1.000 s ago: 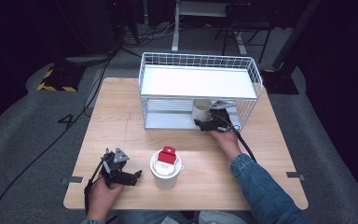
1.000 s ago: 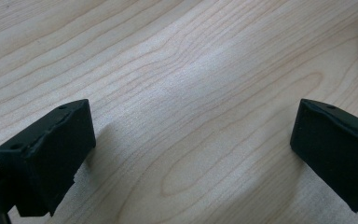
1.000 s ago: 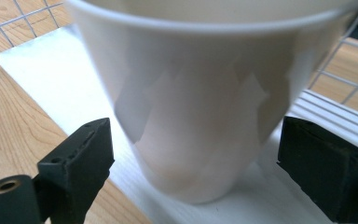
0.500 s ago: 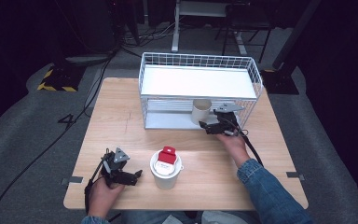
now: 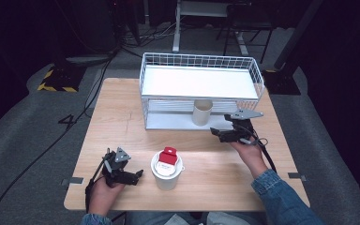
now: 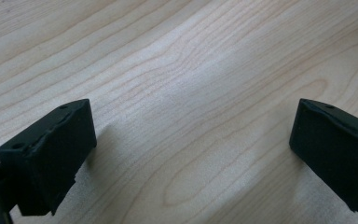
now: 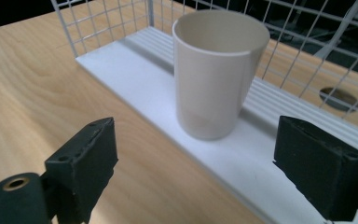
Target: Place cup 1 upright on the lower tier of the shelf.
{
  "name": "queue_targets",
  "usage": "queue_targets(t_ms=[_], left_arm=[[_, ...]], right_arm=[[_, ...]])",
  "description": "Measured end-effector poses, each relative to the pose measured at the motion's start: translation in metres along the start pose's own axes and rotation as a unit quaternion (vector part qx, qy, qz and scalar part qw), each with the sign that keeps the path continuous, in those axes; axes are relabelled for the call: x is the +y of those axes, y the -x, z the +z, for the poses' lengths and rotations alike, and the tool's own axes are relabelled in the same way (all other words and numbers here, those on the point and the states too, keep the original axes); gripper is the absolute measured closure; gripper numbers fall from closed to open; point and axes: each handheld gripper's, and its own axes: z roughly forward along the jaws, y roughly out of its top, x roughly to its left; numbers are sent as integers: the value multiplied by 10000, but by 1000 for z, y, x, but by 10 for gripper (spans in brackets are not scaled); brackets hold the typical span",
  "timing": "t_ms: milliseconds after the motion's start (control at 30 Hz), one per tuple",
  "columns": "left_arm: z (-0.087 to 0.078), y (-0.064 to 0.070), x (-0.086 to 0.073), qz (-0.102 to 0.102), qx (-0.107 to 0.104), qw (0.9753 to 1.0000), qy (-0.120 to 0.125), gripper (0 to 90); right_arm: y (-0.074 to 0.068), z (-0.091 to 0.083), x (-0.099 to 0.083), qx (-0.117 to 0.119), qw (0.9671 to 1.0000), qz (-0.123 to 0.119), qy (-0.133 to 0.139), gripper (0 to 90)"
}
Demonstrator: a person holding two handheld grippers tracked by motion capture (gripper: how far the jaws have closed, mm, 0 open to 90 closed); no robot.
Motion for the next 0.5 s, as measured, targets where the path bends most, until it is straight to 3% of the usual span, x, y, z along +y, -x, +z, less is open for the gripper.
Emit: queue_targets(t_ms=[133,500], left_arm=[[0,0,0,-21,-2,10000,7,25],[0,-1,0,11,-9,10000,15,25]], right_arm=[[1,-15,-1,137,9996,100,-237,148],[3,-58,-8,186,9995,44,-249,148]])
